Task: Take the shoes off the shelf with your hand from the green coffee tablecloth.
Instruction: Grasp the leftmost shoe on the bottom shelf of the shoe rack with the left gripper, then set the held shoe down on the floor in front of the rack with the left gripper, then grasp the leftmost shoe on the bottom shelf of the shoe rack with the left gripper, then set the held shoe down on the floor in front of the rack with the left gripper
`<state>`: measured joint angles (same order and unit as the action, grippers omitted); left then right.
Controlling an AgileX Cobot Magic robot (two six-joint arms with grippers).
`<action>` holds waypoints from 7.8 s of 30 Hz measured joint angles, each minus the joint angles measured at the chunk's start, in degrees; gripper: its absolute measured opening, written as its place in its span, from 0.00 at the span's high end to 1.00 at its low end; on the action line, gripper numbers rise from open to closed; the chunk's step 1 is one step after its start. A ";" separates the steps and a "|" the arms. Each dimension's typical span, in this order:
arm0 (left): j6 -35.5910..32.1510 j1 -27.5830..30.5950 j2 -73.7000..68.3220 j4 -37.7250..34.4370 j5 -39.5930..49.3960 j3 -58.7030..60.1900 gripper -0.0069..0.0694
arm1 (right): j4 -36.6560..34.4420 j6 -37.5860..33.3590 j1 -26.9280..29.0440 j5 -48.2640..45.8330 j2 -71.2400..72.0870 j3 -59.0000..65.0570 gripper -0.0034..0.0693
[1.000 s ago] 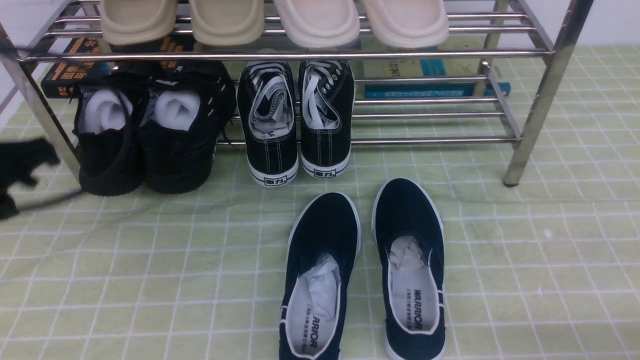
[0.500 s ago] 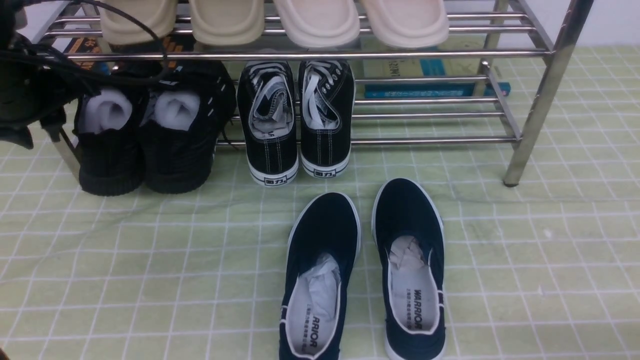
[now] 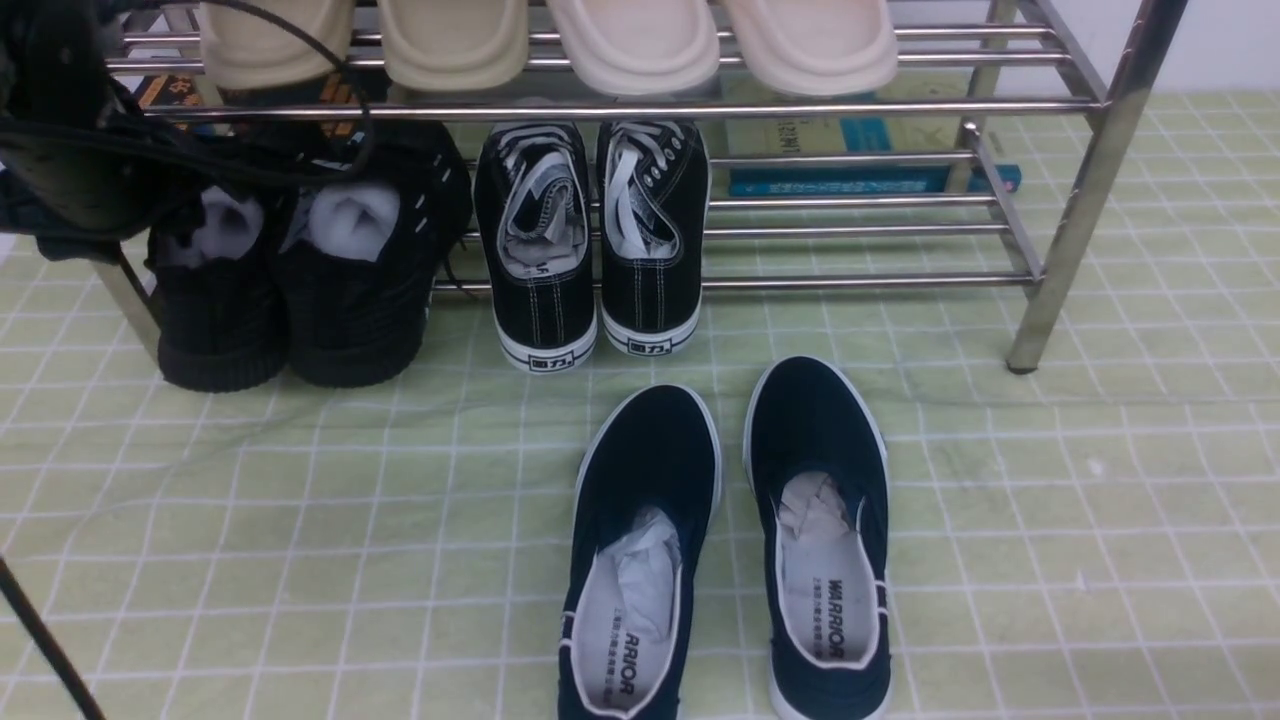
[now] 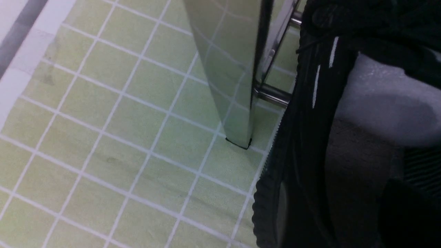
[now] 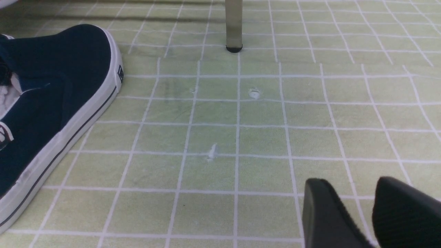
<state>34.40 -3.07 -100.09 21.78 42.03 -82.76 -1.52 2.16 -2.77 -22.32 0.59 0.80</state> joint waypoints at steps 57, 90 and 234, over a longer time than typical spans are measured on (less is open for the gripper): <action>-1.18 -0.06 46.16 -11.96 22.80 37.19 0.89 | 0.00 0.00 0.00 0.00 0.00 0.00 0.63; 12.31 -0.06 46.15 -14.45 -0.59 51.75 0.88 | 0.00 0.04 0.00 0.00 0.00 0.00 0.63; -7.51 -14.35 28.76 -30.56 -0.33 34.35 0.89 | 0.00 0.04 0.11 0.00 0.00 0.00 0.62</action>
<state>26.89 -17.42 -71.33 -8.79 41.70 -48.41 -1.52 2.20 -2.66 -22.32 0.59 0.80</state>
